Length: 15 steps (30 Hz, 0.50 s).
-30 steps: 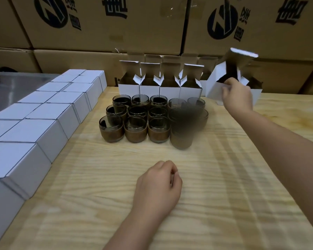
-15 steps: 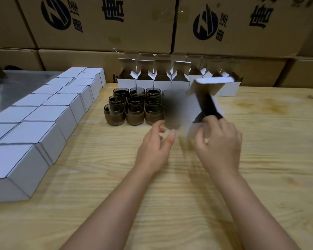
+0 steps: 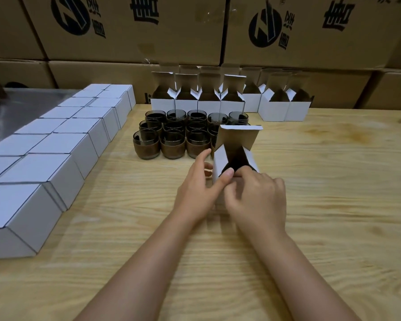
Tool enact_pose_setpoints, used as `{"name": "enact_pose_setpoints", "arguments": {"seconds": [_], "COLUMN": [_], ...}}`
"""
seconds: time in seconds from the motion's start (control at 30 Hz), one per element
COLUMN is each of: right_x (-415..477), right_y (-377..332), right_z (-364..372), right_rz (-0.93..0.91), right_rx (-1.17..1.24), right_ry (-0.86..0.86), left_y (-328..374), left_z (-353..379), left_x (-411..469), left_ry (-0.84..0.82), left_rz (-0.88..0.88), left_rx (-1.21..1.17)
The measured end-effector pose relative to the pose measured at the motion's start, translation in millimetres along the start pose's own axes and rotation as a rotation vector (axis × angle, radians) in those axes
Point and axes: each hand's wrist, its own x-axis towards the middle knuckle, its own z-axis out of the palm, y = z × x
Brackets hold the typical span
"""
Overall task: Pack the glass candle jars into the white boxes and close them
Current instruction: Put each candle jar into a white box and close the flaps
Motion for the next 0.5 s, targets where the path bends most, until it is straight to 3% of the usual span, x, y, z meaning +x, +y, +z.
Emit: {"name": "enact_pose_setpoints", "arguments": {"seconds": [0.13, 0.23, 0.33, 0.5], "right_x": [6.0, 13.4, 15.5, 17.7], "right_y": [14.1, 25.7, 31.3, 39.3], "right_z": [-3.0, 3.4, 9.3, 11.9], "right_rz": [0.06, 0.275, 0.358, 0.469], "right_rx": [0.27, 0.492, 0.677, 0.789], "right_ry": [0.118, -0.019, -0.123, 0.092], "left_y": [-1.9, -1.6, -1.5, -2.1], "left_z": [0.7, 1.2, 0.9, 0.8], "left_x": [-0.2, -1.3, -1.0, -0.4], "left_ry": [-0.007, -0.011, -0.009, -0.007], "left_rz": [0.018, 0.018, 0.008, 0.0], "left_rx": [-0.024, -0.047, -0.058, -0.059]}}
